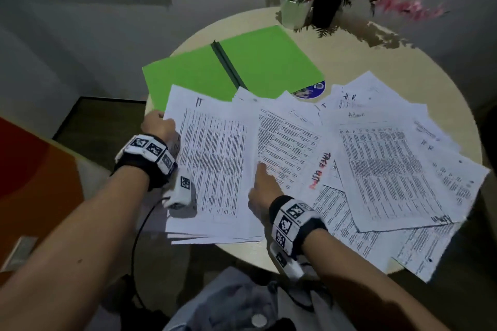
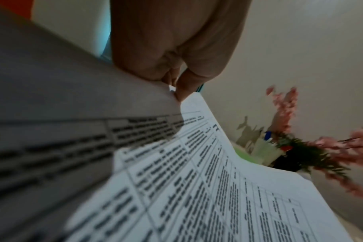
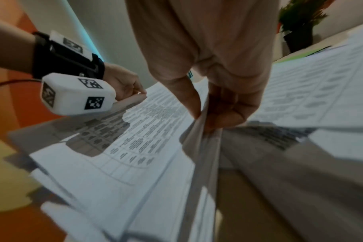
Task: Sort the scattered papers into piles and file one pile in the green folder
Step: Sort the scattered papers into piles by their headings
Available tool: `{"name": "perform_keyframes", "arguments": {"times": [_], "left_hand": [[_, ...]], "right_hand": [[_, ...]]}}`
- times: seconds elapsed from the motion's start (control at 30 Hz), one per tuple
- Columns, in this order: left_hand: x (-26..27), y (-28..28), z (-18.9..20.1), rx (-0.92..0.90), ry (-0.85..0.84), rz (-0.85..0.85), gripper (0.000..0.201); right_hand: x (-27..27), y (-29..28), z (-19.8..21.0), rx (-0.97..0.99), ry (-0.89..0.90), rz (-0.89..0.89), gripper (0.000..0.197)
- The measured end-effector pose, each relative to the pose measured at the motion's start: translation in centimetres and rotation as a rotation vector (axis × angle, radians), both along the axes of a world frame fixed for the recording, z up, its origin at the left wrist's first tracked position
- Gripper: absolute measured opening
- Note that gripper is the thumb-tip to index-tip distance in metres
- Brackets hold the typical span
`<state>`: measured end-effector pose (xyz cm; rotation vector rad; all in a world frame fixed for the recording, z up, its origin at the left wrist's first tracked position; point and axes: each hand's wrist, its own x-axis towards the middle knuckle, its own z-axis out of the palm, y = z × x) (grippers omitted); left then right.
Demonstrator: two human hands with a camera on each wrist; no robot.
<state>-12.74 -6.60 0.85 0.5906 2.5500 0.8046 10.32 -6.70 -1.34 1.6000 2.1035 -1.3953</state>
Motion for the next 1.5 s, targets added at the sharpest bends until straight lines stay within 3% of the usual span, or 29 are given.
{"name": "perform_keyframes", "arguments": {"times": [0.13,0.2,0.37,0.5,0.6,0.73,0.83,0.9,1.1,1.2,1.3,1.4,1.43,1.5], "left_hand": [[0.3,-2.2,-2.9,-0.277,-0.067,-0.066,0.041],[1.1,-2.8,-3.7,-0.404,-0.120,-0.057,0.055],[2.6,-2.3,-3.9,-0.395,-0.185,-0.020,0.059],[3.3,-1.3,-3.3,-0.309,-0.110,-0.002,0.073],[6.5,-0.4,-2.8,-0.262,-0.055,-0.189,0.082],[12.6,0.1,-3.2,-0.334,-0.088,-0.489,0.099],[14.8,0.2,-4.5,-0.425,-0.114,-0.588,0.104],[15.2,0.2,-5.0,-0.484,-0.089,-0.599,0.105],[16.3,1.4,-4.7,-0.544,-0.052,-0.622,0.091],[17.9,3.0,-3.2,-0.439,-0.044,-0.639,0.081],[20.8,5.4,-1.7,-0.196,-0.033,-0.701,0.083],[25.0,7.3,-1.0,-0.120,-0.164,-0.888,0.097],[26.4,7.7,-1.1,-0.125,-0.242,-0.937,0.089],[29.0,8.0,-1.6,-0.108,-0.317,-0.945,0.034]], "right_hand": [[-0.6,-1.0,-1.8,0.024,-0.091,-0.044,0.069],[-1.2,-1.4,-2.2,0.125,-0.140,-0.065,0.062],[-2.2,-1.8,-2.2,0.091,-0.146,-0.003,0.056],[0.7,1.1,-1.1,0.165,-0.145,-0.294,0.057],[4.1,3.2,-0.6,0.186,-0.214,-0.673,0.058],[5.7,4.0,-1.7,-0.029,0.116,-0.968,0.058],[5.8,4.0,-1.8,-0.071,0.209,-0.892,0.052],[6.4,4.8,-1.0,0.030,0.175,-0.789,0.033],[13.9,10.4,1.2,0.281,0.050,-0.728,0.021],[18.7,13.7,3.4,0.406,-0.178,-0.690,0.028],[21.7,16.1,4.2,0.478,-0.320,-0.633,0.031],[22.1,16.7,4.0,0.555,-0.309,-0.441,0.034],[22.0,16.8,3.8,0.569,-0.257,-0.400,0.034],[21.8,17.0,3.2,0.589,-0.150,-0.363,0.029]]}}
